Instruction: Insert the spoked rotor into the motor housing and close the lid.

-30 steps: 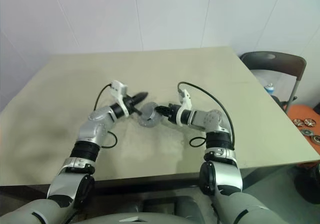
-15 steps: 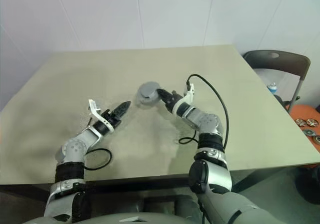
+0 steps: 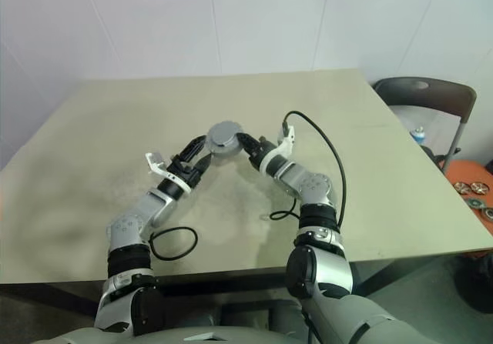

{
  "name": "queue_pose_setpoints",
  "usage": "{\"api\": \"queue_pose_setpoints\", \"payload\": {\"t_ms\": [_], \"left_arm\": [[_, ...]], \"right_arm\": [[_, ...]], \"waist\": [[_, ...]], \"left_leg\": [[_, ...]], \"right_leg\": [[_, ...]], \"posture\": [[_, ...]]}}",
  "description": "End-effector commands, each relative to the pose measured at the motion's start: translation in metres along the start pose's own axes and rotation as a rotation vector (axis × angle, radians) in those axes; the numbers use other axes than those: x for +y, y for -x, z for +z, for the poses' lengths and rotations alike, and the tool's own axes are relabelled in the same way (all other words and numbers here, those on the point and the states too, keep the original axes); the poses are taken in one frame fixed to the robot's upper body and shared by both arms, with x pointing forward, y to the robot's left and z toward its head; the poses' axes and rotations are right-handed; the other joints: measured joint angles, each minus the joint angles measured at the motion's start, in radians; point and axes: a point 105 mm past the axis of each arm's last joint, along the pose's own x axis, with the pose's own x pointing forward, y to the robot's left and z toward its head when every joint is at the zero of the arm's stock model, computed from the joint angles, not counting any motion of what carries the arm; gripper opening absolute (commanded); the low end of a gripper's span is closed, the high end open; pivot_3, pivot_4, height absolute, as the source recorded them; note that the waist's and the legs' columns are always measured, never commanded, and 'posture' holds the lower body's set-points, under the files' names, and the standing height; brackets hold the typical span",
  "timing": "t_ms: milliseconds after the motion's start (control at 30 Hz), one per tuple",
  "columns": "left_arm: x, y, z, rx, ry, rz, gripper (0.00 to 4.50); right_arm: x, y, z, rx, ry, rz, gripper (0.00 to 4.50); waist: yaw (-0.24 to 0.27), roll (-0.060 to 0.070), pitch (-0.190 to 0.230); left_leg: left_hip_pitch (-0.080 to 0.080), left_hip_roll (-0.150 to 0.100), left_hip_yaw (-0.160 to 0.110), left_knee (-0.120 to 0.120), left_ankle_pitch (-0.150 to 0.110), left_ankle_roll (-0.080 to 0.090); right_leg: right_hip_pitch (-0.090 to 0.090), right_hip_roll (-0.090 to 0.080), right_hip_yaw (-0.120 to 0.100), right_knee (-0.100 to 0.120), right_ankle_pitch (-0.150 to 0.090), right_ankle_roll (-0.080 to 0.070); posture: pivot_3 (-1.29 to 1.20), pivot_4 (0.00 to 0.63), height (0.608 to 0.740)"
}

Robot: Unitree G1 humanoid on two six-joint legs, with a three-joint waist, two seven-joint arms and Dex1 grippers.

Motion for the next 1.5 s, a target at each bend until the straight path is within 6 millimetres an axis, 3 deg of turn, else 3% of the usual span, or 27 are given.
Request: {"api": "queue_pose_setpoints", "payload": {"t_ms": [33, 200, 300, 433, 567, 767, 800, 933, 1067, 1233, 1367, 1500], "left_arm": [[0.002, -0.020, -0.009, 0.054, -0.021, 0.012, 4.19], [0.011, -0.034, -0.017, 0.097, -0.027, 0.019, 4.19], [0.013, -0.039, -0.019, 0.104, -0.044, 0.026, 3.61], [0.010, -0.038, -0.017, 0.097, -0.050, 0.002, 2.51], [-0.004, -0.039, -0.021, 0.115, -0.066, -0.079, 2.34], [-0.022, -0.038, -0.008, 0.042, -0.025, -0.182, 2.32], [-0.024, -0.037, 0.000, -0.006, -0.022, -0.191, 2.32], [-0.029, -0.032, 0.030, -0.161, -0.030, -0.207, 2.32], [-0.028, -0.018, 0.072, -0.394, -0.075, -0.160, 2.32], [-0.016, 0.015, 0.127, -0.646, -0.294, 0.004, 2.32], [0.010, 0.035, 0.148, -0.714, -0.453, 0.217, 2.32], [0.030, 0.046, 0.153, -0.703, -0.532, 0.333, 2.32]], "right_arm": [[0.022, -0.008, -0.008, 0.046, 0.016, 0.088, 1.26], [0.031, -0.006, -0.021, 0.112, 0.029, 0.134, 1.26], [0.031, -0.006, -0.024, 0.123, 0.032, 0.134, 1.26], [0.029, -0.004, -0.021, 0.111, 0.030, 0.127, 1.26], [0.031, -0.004, -0.019, 0.101, 0.020, 0.135, 1.26], [0.033, -0.005, -0.010, 0.057, -0.008, 0.149, 3.28], [0.035, -0.006, -0.011, 0.059, -0.006, 0.158, 3.61], [0.035, -0.006, -0.009, 0.049, -0.011, 0.163, 3.61], [0.034, -0.006, -0.007, 0.038, -0.006, 0.159, 3.61], [0.034, -0.006, -0.009, 0.049, 0.008, 0.160, 3.61], [0.035, -0.007, -0.012, 0.062, 0.019, 0.163, 3.61], [0.038, -0.007, -0.014, 0.069, 0.026, 0.180, 3.61]], "waist": [[0.001, 0.000, 0.000], [0.000, 0.000, 0.000], [0.001, 0.000, 0.000], [-0.002, 0.000, 0.000], [-0.001, 0.000, 0.000], [-0.001, 0.000, 0.000], [-0.001, 0.000, 0.000], [-0.003, 0.000, 0.000], [-0.002, 0.000, 0.000], [-0.001, 0.000, 0.000], [0.002, -0.001, 0.000], [0.010, -0.002, 0.000]], "left_leg": [[0.000, 0.000, 0.000, 0.000, 0.000, 0.000], [0.000, 0.000, 0.000, 0.000, 0.000, -0.001], [0.000, 0.000, 0.000, 0.000, 0.000, -0.001], [0.000, 0.000, 0.000, -0.001, 0.000, 0.000], [0.000, 0.000, 0.000, -0.001, 0.000, 0.000], [-0.001, 0.000, 0.000, -0.001, 0.000, 0.000], [-0.001, 0.000, 0.000, -0.001, 0.000, 0.000], [-0.001, 0.000, 0.000, -0.001, 0.000, 0.000], [-0.001, 0.001, 0.000, -0.001, 0.000, -0.001], [-0.001, 0.001, 0.000, -0.001, 0.000, -0.001], [-0.001, 0.000, 0.000, -0.001, 0.000, -0.001], [-0.001, -0.001, 0.000, -0.001, 0.000, -0.001]], "right_leg": [[0.000, 0.000, 0.000, 0.000, 0.000, 0.000], [0.000, 0.000, 0.000, 0.000, 0.000, 0.000], [0.000, 0.000, 0.000, 0.000, 0.000, 0.000], [0.000, 0.000, 0.000, 0.000, 0.000, 0.000], [-0.001, 0.000, 0.000, 0.000, 0.000, 0.000], [-0.001, 0.000, 0.000, 0.000, 0.000, 0.000], [-0.001, 0.000, 0.000, 0.000, 0.000, 0.000], [-0.001, 0.000, 0.000, 0.000, 0.000, 0.000], [-0.001, 0.000, 0.000, 0.000, 0.000, 0.000], [-0.002, 0.000, 0.000, 0.000, 0.000, 0.000], [-0.002, 0.000, 0.000, 0.000, 0.000, 0.000], [-0.001, -0.001, 0.000, 0.000, 0.000, 0.000]], "posture": [[0.00, 0.000, 0.740], [0.00, 0.000, 0.740], [0.00, 0.000, 0.740], [0.00, 0.000, 0.740], [0.00, 0.000, 0.740], [0.00, 0.000, 0.740], [0.00, 0.000, 0.740], [0.00, 0.000, 0.740], [0.00, 0.000, 0.740], [0.00, 0.000, 0.740], [0.00, 0.000, 0.740], [0.00, 0.000, 0.740]]}}
